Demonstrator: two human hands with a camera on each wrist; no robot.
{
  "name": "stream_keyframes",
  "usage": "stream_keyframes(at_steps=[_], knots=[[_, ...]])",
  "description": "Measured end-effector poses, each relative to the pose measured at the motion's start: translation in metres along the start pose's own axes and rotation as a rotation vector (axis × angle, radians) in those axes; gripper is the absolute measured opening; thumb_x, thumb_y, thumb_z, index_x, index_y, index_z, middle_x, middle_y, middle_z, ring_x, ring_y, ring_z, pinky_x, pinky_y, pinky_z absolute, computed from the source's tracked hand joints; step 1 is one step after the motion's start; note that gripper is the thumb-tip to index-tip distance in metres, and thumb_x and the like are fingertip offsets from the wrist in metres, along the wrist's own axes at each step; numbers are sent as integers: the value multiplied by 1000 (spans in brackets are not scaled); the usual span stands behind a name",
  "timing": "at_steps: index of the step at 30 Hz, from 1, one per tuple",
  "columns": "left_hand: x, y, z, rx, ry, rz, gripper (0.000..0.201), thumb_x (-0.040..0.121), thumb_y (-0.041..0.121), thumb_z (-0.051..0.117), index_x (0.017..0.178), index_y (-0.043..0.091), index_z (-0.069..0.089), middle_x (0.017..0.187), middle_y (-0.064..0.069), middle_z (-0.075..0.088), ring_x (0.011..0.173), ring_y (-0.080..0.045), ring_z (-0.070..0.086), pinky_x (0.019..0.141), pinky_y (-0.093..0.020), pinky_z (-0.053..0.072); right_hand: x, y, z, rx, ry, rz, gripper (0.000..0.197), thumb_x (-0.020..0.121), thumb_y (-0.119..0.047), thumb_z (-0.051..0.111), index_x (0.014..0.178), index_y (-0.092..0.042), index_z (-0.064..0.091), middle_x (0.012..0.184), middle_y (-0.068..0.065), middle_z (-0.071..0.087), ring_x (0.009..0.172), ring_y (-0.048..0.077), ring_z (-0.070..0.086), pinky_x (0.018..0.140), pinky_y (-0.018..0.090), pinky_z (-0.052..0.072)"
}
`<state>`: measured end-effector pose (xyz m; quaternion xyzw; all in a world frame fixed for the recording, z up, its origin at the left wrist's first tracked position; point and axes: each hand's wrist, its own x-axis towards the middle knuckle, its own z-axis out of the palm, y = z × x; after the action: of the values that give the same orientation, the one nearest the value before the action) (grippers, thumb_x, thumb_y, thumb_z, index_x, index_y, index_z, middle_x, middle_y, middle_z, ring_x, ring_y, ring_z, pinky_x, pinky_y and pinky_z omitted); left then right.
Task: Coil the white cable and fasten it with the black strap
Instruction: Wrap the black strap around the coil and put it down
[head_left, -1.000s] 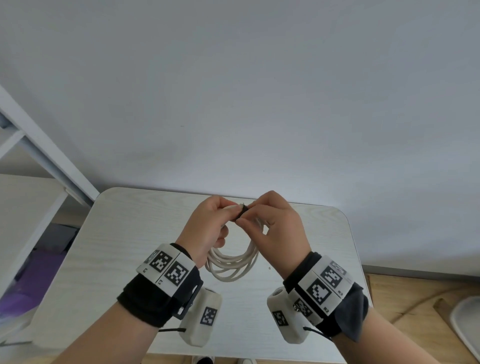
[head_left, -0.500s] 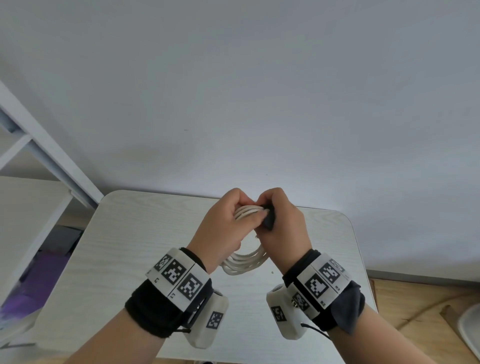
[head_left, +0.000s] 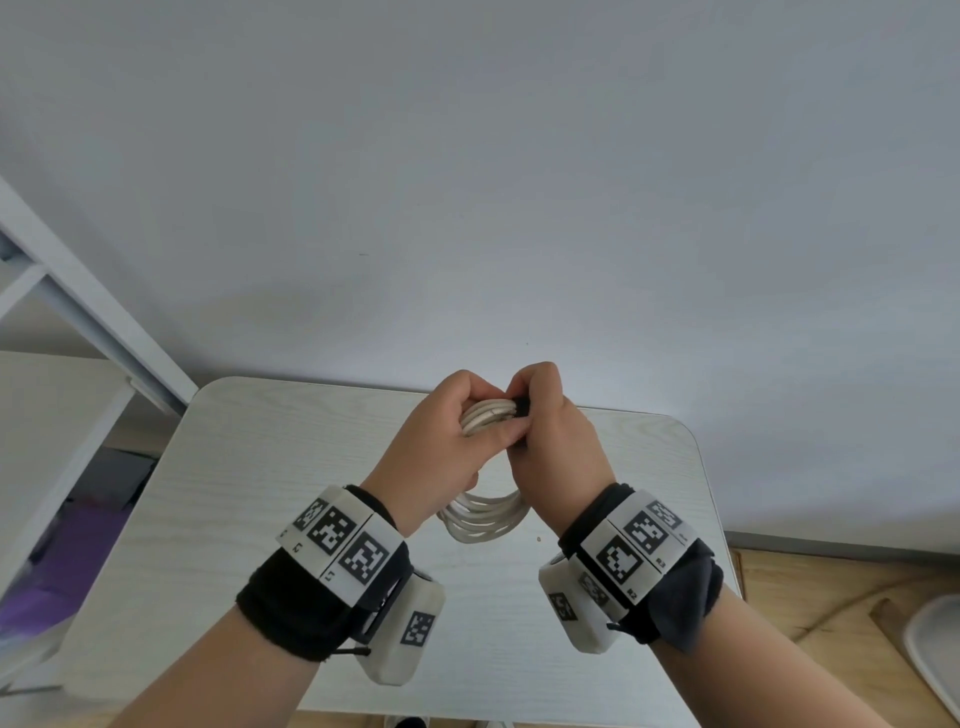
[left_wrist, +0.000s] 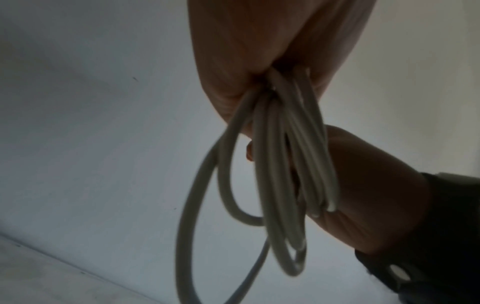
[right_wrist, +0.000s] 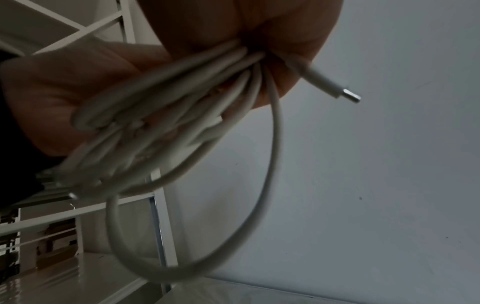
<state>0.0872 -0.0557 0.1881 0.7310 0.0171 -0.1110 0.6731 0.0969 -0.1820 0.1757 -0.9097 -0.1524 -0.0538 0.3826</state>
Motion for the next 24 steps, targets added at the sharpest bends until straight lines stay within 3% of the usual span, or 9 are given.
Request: stream_keyframes(at_steps=[2,5,9,12,16,18,21,24], knots=[[0,-2,-2,45,5,26,18,80,19,71,91,17,57,67,0,54,46,-11,39,42,-22,34,0,3,1,40,-9,-13,37,75,8,42,91,-22,27,68,-10,44,57,17,49,48,27,37],[0,-5,-3,108,34,91,19,79,15,72,93,17,59,71,2,60,45,-3,44,43,-17,35,0,2,-1,188,-29,3,39,72,11,44,94,-17,30,78,1,52,69,23,56,58,34,47],[0,-9,-6,82,126,101,17,78,13,73,90,19,62,63,12,59,43,0,45,42,-16,35,-2,5,-8,427,-121,141,38,76,2,58,101,-15,36,96,0,53,80,13,57,68,18,48],[3,-10,-9,-38,187,79,16,78,12,72,90,17,63,55,15,56,44,-6,43,42,-22,34,-9,2,-6,517,-172,180,22,85,-14,54,103,-15,43,86,3,61,71,16,61,66,26,52],[4,-11,-2,-97,261,59,18,80,12,70,94,18,62,63,7,55,46,-10,42,42,-24,35,-11,-4,3,401,-74,200,10,94,-17,42,103,-18,38,75,-3,54,60,12,52,55,24,45],[3,-12,3,-133,280,48,26,82,13,68,103,27,59,69,4,56,44,-9,42,40,-23,36,-10,-5,7,369,-14,228,11,95,-22,41,104,-21,35,73,-6,51,58,9,49,53,24,40],[4,-14,5,-13,231,95,44,89,14,61,120,44,53,85,7,62,44,-7,48,43,-23,45,-8,-3,9,322,25,247,9,95,-23,40,102,-22,35,70,-8,51,58,4,48,51,16,35],[3,-19,5,225,199,214,32,93,13,53,110,39,58,88,15,64,53,-5,59,52,-14,48,-7,-2,8,314,45,246,7,94,-20,42,99,-20,36,76,-9,54,66,3,53,55,12,41]])
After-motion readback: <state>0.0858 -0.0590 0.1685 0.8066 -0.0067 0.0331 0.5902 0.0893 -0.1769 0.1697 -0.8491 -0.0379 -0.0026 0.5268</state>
